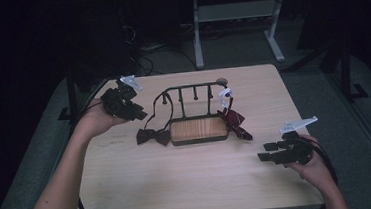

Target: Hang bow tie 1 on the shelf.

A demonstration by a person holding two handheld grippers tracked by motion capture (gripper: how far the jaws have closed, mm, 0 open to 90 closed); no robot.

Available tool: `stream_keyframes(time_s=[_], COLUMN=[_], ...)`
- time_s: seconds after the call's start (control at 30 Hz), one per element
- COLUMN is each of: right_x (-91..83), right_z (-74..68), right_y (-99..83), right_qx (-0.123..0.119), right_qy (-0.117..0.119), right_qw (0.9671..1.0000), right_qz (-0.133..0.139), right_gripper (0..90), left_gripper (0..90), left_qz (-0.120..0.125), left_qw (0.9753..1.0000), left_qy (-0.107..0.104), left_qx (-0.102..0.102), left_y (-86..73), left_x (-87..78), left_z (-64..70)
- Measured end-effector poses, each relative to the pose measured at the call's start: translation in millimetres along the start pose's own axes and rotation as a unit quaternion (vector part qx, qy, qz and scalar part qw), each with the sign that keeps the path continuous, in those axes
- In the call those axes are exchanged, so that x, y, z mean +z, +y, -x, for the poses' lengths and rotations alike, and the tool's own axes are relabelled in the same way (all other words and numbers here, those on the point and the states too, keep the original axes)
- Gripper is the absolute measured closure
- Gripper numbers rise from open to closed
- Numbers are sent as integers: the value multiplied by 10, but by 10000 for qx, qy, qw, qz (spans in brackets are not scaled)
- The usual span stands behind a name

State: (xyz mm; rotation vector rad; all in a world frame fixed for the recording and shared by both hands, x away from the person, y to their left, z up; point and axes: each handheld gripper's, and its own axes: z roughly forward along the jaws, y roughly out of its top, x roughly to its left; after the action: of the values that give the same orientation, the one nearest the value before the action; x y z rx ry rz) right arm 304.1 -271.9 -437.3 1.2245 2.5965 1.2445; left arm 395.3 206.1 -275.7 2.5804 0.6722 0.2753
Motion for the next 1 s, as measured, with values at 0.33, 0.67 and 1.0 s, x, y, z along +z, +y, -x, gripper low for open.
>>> stream_keyframes(time_s=[0.33,0.67,1.0], right_x=[7,0,8], right_z=[0,0,-1], right_y=[-3,-4,-6], right_qx=[37,69,66], right_qy=[-44,-58,-63], right_qw=[10000,9999,9999], right_qz=[-31,-44,-51], right_gripper=[443,443,441], left_gripper=[664,640,612], left_qz=[70,77,119], left_qw=[9999,9998,9997], left_qy=[-71,-160,-164], left_qx=[-30,-96,-139], left_y=[-102,-259,-398], left_x=[29,120,168], left_z=[54,112,157])
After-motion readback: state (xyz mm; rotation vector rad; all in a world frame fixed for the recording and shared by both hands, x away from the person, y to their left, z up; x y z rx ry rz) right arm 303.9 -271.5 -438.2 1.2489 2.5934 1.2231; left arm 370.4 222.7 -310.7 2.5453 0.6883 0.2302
